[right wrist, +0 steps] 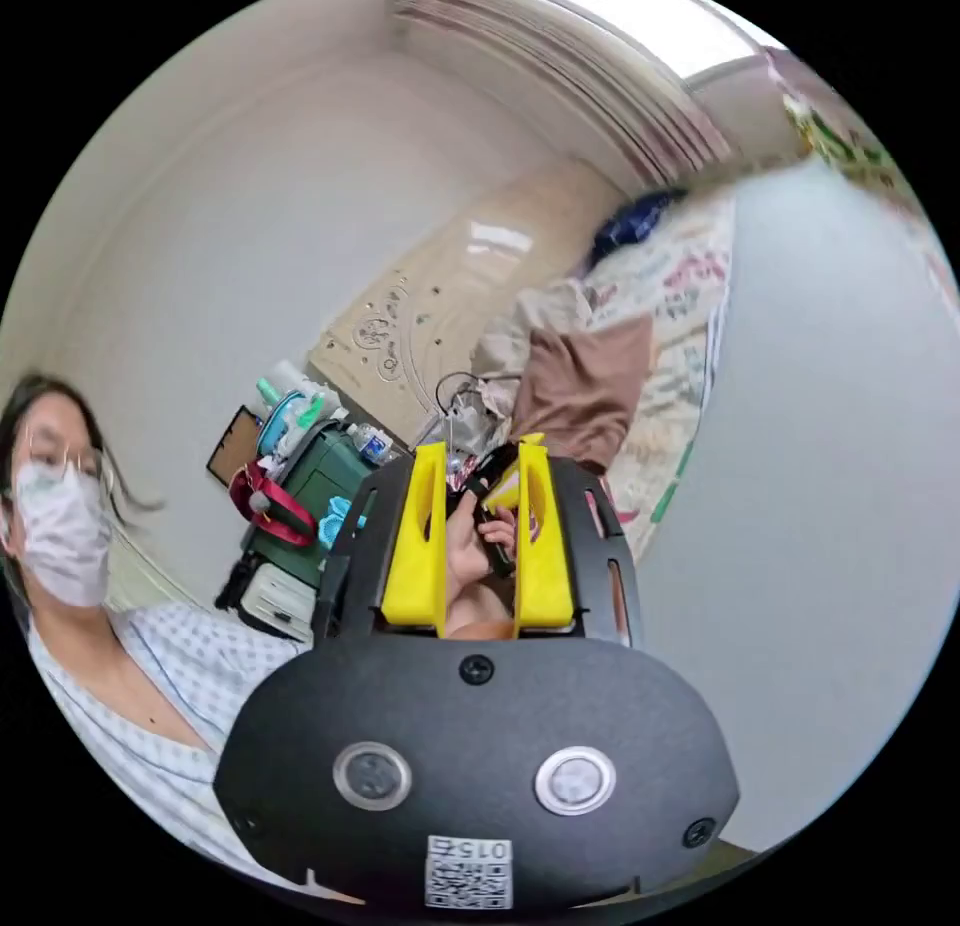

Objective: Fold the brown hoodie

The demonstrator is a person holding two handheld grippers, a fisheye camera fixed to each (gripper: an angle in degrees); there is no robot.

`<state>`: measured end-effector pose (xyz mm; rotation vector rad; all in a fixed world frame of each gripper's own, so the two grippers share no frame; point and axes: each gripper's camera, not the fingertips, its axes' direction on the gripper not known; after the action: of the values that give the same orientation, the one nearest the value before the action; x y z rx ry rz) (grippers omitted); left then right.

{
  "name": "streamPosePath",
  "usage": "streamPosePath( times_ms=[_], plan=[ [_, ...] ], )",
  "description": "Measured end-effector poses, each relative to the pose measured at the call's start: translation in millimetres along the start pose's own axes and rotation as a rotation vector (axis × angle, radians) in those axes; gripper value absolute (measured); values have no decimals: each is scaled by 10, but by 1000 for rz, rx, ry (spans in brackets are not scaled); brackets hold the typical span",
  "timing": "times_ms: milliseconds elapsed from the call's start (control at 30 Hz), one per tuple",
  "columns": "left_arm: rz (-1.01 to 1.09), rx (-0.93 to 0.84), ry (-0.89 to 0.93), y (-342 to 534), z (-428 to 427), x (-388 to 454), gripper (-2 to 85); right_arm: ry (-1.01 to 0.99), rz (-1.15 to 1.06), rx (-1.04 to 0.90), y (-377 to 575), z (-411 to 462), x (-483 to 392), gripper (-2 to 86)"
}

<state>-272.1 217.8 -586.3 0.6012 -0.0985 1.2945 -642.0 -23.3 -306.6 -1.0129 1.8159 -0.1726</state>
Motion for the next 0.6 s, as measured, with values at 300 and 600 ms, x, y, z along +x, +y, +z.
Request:
streamPosePath(
  times_ms=[300,600],
  plan=[
    [-48,67,65,-40,-228,-65,137,207,238,-251,-1737,1755,1766,154],
    [31,108,137,-70,-263,268,132,122,432,-234,-2748,2241,2745,39]
  ],
)
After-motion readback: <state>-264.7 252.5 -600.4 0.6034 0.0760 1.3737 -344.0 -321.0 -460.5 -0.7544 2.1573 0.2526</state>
